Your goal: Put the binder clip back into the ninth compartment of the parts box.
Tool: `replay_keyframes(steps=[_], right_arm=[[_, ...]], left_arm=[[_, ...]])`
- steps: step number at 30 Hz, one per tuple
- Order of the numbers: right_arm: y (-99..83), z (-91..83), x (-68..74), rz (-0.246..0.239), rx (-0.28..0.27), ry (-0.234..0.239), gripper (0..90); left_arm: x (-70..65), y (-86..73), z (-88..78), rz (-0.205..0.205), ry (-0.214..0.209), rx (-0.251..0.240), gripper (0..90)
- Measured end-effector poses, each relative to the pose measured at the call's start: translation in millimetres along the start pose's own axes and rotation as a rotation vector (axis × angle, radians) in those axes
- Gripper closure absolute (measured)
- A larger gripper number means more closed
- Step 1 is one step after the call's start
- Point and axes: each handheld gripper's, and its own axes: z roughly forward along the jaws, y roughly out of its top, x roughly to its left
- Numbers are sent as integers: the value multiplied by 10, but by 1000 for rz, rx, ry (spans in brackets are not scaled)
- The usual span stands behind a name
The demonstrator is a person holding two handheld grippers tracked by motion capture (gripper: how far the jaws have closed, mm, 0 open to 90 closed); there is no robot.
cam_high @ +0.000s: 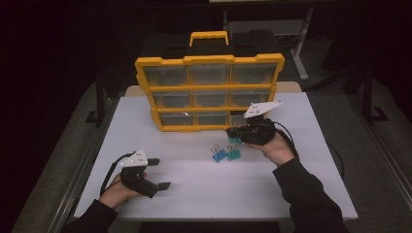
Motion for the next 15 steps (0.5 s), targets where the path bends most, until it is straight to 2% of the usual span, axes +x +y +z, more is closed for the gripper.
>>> replay_keyframes(steps=[12,15], right_arm=[[86,-66,-155,20,-29,-55,868],[110,-66,-220,31,-41,-83,868]], left_arm=[[1,-1,5,-5,0,0,3],[1,-1,11,-3,-2,1,3]])
